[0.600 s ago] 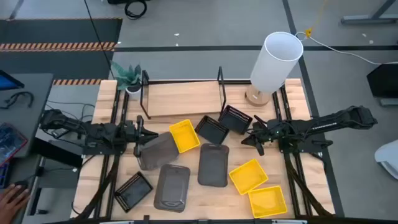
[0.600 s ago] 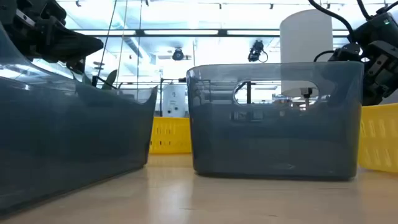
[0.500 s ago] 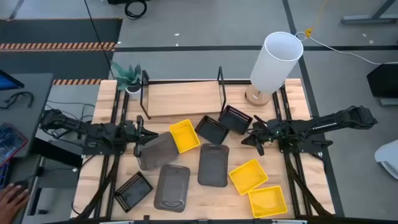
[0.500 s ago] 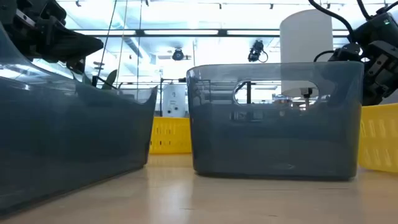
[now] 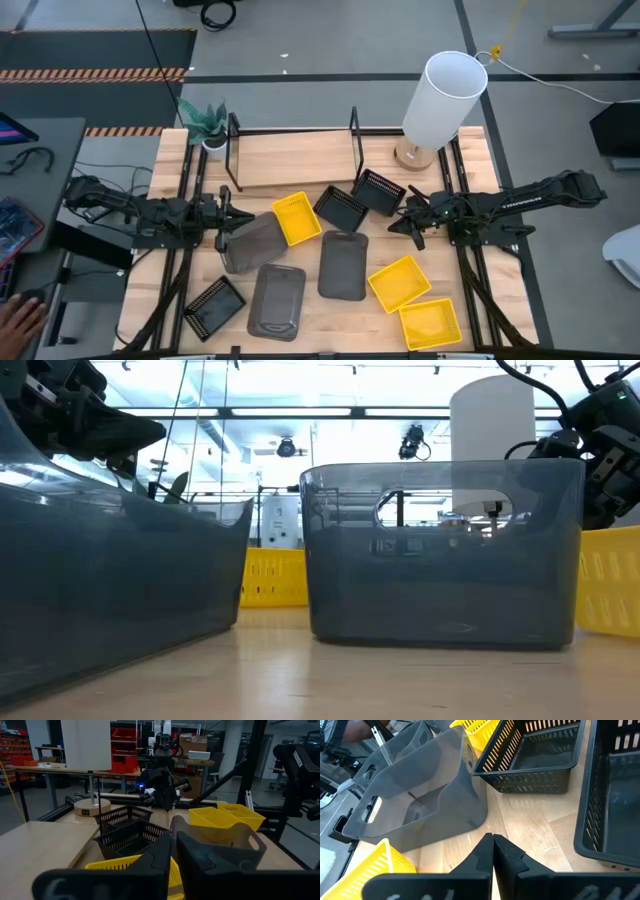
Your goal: Stack baskets on shelf by color
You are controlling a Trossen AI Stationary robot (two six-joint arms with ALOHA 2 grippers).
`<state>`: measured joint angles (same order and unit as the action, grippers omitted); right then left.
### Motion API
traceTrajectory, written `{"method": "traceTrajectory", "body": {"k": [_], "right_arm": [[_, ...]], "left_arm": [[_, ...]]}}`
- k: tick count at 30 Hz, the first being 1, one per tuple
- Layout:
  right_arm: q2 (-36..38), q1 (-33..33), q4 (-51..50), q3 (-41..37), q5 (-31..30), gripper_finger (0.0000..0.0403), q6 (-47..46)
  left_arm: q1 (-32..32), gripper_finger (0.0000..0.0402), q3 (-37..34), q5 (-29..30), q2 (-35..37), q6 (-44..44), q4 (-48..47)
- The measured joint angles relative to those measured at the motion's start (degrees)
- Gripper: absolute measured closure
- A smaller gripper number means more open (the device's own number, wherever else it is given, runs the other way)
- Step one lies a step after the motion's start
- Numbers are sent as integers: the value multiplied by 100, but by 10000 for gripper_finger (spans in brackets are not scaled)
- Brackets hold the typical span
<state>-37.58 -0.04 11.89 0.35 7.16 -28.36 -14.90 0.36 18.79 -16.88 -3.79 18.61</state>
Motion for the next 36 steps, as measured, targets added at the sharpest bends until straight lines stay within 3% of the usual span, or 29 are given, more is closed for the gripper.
{"method": "traceTrajectory", "body": {"k": [36], "right_arm": [[0,0,1,1,2,390,0]], "left_arm": [[0,364,2,2,2,0,0]]}}
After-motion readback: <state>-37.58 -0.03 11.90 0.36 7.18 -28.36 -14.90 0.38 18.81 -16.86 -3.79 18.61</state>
